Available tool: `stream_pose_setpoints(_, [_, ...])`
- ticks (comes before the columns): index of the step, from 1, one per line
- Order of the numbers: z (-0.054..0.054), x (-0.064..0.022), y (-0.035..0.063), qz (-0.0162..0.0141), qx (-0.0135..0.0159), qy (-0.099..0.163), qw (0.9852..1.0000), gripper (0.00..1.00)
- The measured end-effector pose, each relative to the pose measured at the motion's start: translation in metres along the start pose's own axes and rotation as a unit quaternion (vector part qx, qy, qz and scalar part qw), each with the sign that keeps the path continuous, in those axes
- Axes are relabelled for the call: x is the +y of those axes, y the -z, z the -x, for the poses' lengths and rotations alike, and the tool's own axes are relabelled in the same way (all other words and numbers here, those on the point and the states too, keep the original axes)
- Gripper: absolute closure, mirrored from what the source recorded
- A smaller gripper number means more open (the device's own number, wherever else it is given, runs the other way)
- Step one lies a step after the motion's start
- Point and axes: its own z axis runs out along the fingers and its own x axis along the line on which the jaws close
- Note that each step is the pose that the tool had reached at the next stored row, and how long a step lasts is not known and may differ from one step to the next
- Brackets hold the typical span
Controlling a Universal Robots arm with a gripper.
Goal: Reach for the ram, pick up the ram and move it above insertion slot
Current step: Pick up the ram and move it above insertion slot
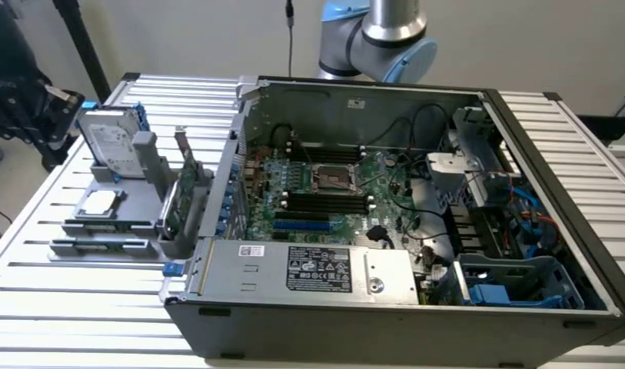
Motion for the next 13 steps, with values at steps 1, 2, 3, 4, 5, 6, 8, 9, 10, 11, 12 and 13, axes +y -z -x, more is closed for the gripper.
stream_pose_setpoints(1, [0.0,0.0,-0.0001,0.0,0.0003,0.009,1.0,0.89])
stream_pose_setpoints(2, [-0.0001,0.0001,-0.0001,0.0,0.0007,0.018,0.9998,0.89])
stream_pose_setpoints(3, [-0.0001,0.0001,-0.0002,0.0,0.001,0.027,0.9996,0.89])
stream_pose_setpoints(4, [-0.0001,0.0001,-0.0002,0.0,0.0014,0.037,0.9993,0.89])
stream_pose_setpoints(5, [-0.0001,0.0001,-0.0002,0.0,0.0017,0.046,0.999,0.89])
stream_pose_setpoints(6, [-0.0001,0.0001,-0.0002,0.0,0.0021,0.055,0.9985,0.89])
stream_pose_setpoints(8, [0.0,0.0001,-0.0004,0.0,0.0028,0.073,0.9974,0.89])
stream_pose_setpoints(9, [-0.0001,0.0001,-0.0004,0.0,0.0031,0.081,0.9967,0.89])
stream_pose_setpoints(10, [-0.0001,0.0001,-0.0004,0.0,0.0035,0.09,0.9959,0.89])
stream_pose_setpoints(11, [-0.0001,0.0001,-0.0005,0.0,0.0038,0.099,0.995,0.89])
stream_pose_setpoints(12, [-0.0001,0.0001,-0.0005,0.0,0.0042,0.109,0.994,0.89])
stream_pose_setpoints(13, [-0.0001,0.0001,-0.0006,-0.0001,0.0045,0.118,0.993,0.89])
